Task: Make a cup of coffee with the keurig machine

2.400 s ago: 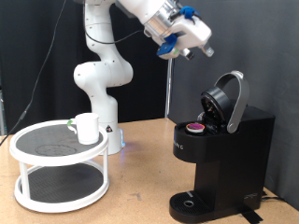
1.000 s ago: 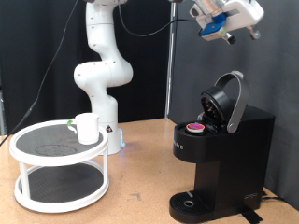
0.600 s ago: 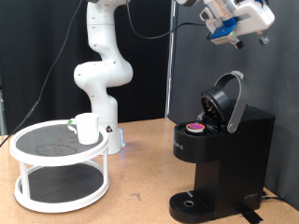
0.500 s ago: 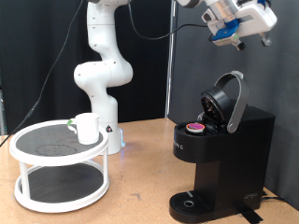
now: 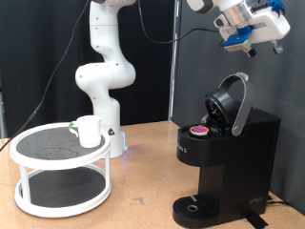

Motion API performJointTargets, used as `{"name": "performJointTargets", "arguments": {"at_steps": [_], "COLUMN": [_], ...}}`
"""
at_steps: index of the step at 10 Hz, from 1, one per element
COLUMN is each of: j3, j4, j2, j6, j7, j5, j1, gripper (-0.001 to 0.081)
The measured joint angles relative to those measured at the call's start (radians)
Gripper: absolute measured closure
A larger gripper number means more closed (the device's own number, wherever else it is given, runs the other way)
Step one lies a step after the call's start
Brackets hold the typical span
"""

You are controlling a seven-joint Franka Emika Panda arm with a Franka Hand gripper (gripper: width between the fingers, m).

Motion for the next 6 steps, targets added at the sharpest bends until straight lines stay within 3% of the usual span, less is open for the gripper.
{"name": "performJointTargets", "arguments": {"at_steps": [1,2,3,5,6], "j3": [0.007,0.012,0.015,0.016,0.016], "j4": [0.0,0.0,-0.001,-0.005,-0.008], "j2": [0.003,0.008,0.012,0.017,0.017], "j6": [0.002,0.004,0.006,0.007,0.008], "j7": [0.006,0.007,0.007,0.007,0.01], "j5": [-0.005,-0.008,-0.012,-0.024,-0.041], "j1": [0.0,0.0,0.0,-0.001,-0.003], "gripper": [-0.0002,0.0108,0.0108,0.0414,0.0414]}}
